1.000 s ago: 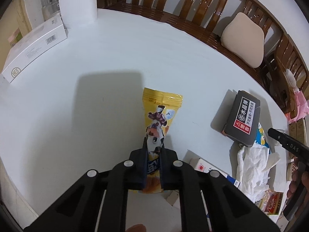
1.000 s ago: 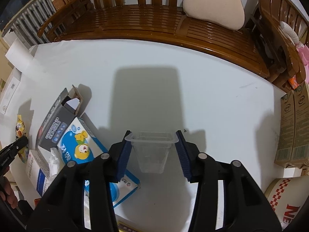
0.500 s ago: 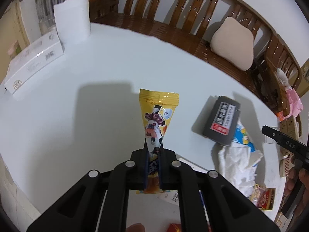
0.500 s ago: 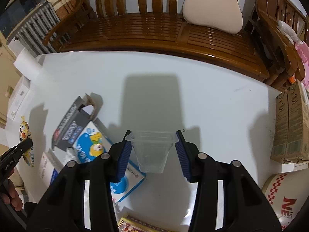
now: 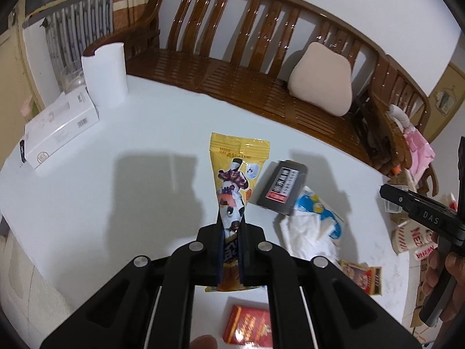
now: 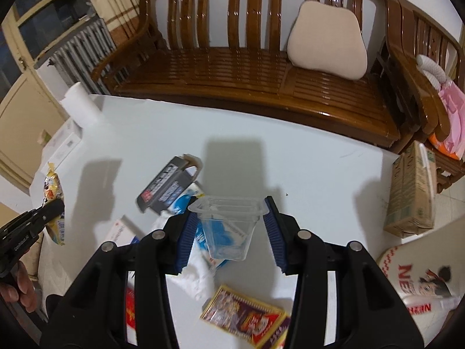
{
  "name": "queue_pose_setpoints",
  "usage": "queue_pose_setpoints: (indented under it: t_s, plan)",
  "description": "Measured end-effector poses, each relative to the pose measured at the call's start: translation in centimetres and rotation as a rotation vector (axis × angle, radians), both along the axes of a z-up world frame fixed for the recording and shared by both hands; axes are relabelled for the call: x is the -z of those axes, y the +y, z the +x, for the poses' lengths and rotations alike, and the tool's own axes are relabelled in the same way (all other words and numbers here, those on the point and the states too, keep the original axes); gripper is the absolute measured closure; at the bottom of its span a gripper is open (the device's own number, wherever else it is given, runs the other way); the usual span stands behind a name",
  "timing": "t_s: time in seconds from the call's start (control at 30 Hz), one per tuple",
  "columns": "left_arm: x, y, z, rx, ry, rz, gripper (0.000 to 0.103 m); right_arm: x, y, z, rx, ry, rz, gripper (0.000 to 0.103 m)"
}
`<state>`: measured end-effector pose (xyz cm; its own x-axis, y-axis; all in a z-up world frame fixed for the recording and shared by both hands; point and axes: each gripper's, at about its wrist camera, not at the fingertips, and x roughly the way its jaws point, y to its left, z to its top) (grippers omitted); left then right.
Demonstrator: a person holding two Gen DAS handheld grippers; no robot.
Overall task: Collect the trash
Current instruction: 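Carry the wrapper and cup with both tools down to the white plastic bag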
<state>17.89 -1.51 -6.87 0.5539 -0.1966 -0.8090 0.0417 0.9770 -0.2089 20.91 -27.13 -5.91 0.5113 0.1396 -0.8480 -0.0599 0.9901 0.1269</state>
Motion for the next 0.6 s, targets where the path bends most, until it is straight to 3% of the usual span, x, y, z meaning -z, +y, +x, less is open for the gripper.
queue_pose_setpoints:
  t_s: [0.37, 0.6]
  plan:
    - [-3.4, -2.0, -7.1, 0.107, -0.056, 0.006, 0.096, -4.0, 1.8, -8.5, -0.085, -0.062, 0.02, 0.06]
    - [-3.2, -3.1, -14.0, 0.204, -0.065, 0.033, 0.096, -4.5, 3.4, -16.5, -0.129, -0.084, 0.029, 0.06]
